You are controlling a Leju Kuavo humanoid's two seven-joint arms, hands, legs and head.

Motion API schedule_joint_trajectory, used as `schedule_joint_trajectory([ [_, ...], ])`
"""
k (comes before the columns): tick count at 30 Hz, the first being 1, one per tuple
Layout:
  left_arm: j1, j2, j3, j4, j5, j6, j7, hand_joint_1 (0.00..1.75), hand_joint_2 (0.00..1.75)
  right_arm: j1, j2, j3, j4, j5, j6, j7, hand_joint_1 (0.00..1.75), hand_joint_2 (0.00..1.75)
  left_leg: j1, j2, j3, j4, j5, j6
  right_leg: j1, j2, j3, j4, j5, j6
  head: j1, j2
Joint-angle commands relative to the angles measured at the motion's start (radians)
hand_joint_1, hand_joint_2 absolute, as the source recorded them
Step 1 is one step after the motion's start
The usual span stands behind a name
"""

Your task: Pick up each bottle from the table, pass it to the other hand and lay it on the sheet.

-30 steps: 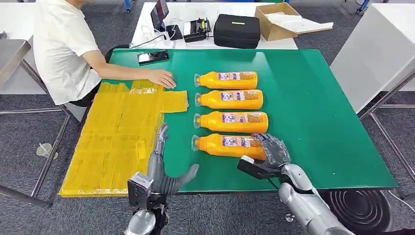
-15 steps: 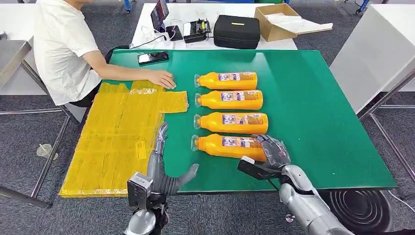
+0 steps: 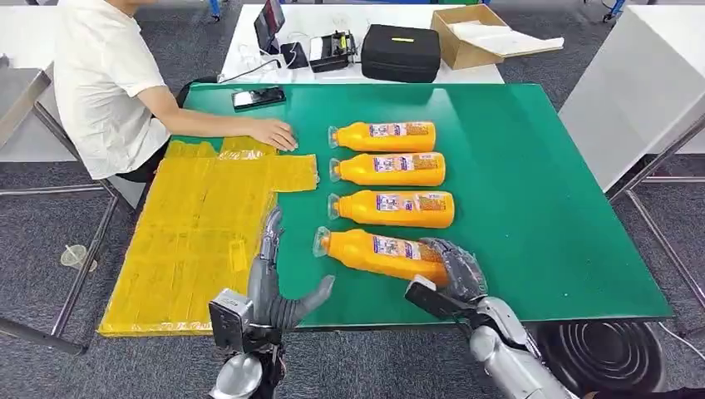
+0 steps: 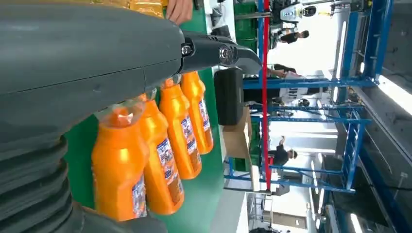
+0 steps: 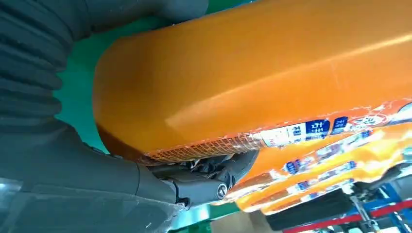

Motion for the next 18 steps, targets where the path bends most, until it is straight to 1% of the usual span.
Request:
schedule_joint_trajectory([
  [1, -0.034, 0.011, 0.002, 0.044, 0.050, -0.032, 0.020, 0.00, 1.75, 0.053, 0.038, -0.040, -0.007, -0.035, 0.012, -0.015, 1.75, 1.75, 0.001, 0.000, 0.001, 0.000, -0.001, 0.000, 0.002, -0.002, 0.003, -0.001, -0.001, -0.005, 0.000, 0.000],
  [2, -0.029, 0.012, 0.016, 0.048, 0.138, -0.093, 0.061, 0.00, 1.75, 0.063, 0.060, -0.072, -0.030, -0.089, 0.010, -0.061, 1.75, 1.75, 0.001, -0.001, 0.001, 0.000, 0.000, 0.000, 0.001, -0.002, 0.002, -0.001, -0.001, -0.004, 0.000, 0.000],
  [3, -0.025, 0.015, 0.020, 0.053, 0.191, -0.130, 0.077, 0.00, 1.75, 0.073, 0.079, -0.096, -0.056, -0.125, 0.002, -0.091, 1.75, 1.75, 0.001, 0.000, 0.001, 0.000, -0.001, 0.000, 0.002, -0.001, 0.002, -0.001, -0.001, -0.003, 0.000, 0.000],
  [4, -0.021, 0.019, 0.021, 0.055, 0.209, -0.142, 0.072, 0.00, 1.75, 0.079, 0.094, -0.112, -0.078, -0.142, -0.011, -0.103, 1.75, 1.75, 0.001, 0.000, 0.001, -0.001, 0.000, 0.000, 0.001, -0.001, 0.001, -0.001, 0.000, -0.003, 0.000, 0.000],
  [5, -0.017, 0.023, 0.021, 0.052, 0.214, -0.145, 0.060, 0.00, 1.75, 0.084, 0.107, -0.128, -0.095, -0.154, -0.030, -0.110, 1.75, 1.75, 0.001, 0.001, 0.001, 0.000, -0.001, -0.001, 0.002, -0.001, 0.002, -0.001, -0.001, -0.004, 0.000, 0.000],
  [6, -0.005, 0.027, 0.024, 0.034, 0.216, -0.136, 0.032, 0.00, 1.75, 0.094, 0.124, -0.151, -0.118, -0.174, -0.051, -0.118, 1.75, 1.75, 0.002, 0.001, 0.002, 0.000, -0.002, -0.001, 0.003, -0.001, 0.003, -0.001, -0.001, -0.006, 0.001, 0.000],
  [7, 0.008, 0.028, 0.032, 0.007, 0.210, -0.117, 0.001, 0.00, 1.75, 0.104, 0.139, -0.178, -0.139, -0.201, -0.071, -0.127, 1.75, 1.75, 0.000, 0.001, -0.001, -0.001, 0.000, -0.001, 0.001, 0.000, 0.000, -0.001, 0.000, -0.003, 0.000, 0.000],
  [8, 0.022, 0.030, 0.037, -0.020, 0.182, -0.077, -0.032, 0.00, 1.75, 0.118, 0.150, -0.199, -0.159, -0.221, -0.084, -0.134, 1.75, 1.75, 0.001, 0.002, -0.001, -0.001, -0.001, -0.001, 0.001, 0.001, 0.000, 0.000, -0.001, -0.004, 0.001, 0.000],
  [10, 0.042, 0.038, 0.039, -0.064, 0.154, -0.026, -0.045, 0.00, 1.75, 0.144, 0.159, -0.222, -0.198, -0.236, -0.107, -0.143, 1.75, 1.75, 0.000, 0.002, -0.003, 0.000, -0.001, -0.001, 0.001, 0.001, -0.002, 0.000, -0.001, -0.003, 0.000, 0.000],
  [11, 0.060, 0.046, 0.043, -0.086, 0.154, 0.003, -0.023, 0.00, 1.75, 0.173, 0.167, -0.238, -0.236, -0.242, -0.125, -0.152, 1.75, 1.75, 0.002, 0.004, 0.000, 0.001, -0.004, -0.001, 0.003, 0.002, 0.001, 0.001, -0.003, -0.007, 0.000, 0.000],
  [12, 0.077, 0.051, 0.053, -0.087, 0.186, -0.002, 0.009, 0.00, 1.75, 0.200, 0.175, -0.248, -0.269, -0.253, -0.135, -0.158, 1.75, 1.75, 0.001, 0.001, -0.004, 0.000, -0.002, -0.001, 0.001, 0.000, -0.001, 0.001, -0.002, -0.004, 0.000, 0.000],
  [13, 0.085, 0.055, 0.054, -0.081, 0.217, -0.026, 0.033, 0.00, 1.75, 0.214, 0.180, -0.250, -0.289, -0.259, -0.143, -0.164, 1.75, 1.75, 0.001, 0.000, -0.005, 0.000, -0.001, -0.001, 0.001, 0.000, -0.002, 0.000, -0.002, -0.003, 0.000, 0.000],
  [14, 0.096, 0.059, 0.062, -0.069, 0.289, -0.079, 0.089, 0.00, 1.75, 0.220, 0.201, -0.256, -0.302, -0.294, -0.140, -0.184, 1.75, 1.75, 0.002, 0.002, -0.001, 0.001, -0.005, -0.001, 0.003, 0.000, 0.002, 0.001, -0.005, -0.007, 0.000, 0.000],
  [15, 0.103, 0.061, 0.062, -0.057, 0.307, -0.096, 0.088, 0.00, 1.75, 0.217, 0.211, -0.246, -0.301, -0.292, -0.140, -0.184, 1.75, 1.75, 0.001, 0.001, -0.004, -0.001, -0.002, -0.001, 0.001, 0.000, -0.002, 0.000, -0.002, -0.004, 0.001, 0.000],
  [17, 0.101, 0.064, 0.054, -0.031, 0.360, -0.138, 0.108, 0.00, 1.75, 0.201, 0.233, -0.227, -0.284, -0.305, -0.149, -0.184, 1.75, 1.75, 0.001, 0.003, -0.004, -0.001, -0.003, -0.001, 0.001, 0.002, -0.001, 0.000, -0.003, -0.004, 0.000, 0.000],
  [18, 0.099, 0.074, 0.036, -0.017, 0.397, -0.148, 0.174, 0.00, 1.75, 0.201, 0.253, -0.218, -0.278, -0.337, -0.166, -0.202, 1.75, 1.75, 0.000, 0.003, -0.005, -0.001, -0.002, -0.001, 0.001, 0.003, -0.003, 0.000, -0.003, -0.002, 0.001, 0.000],
])
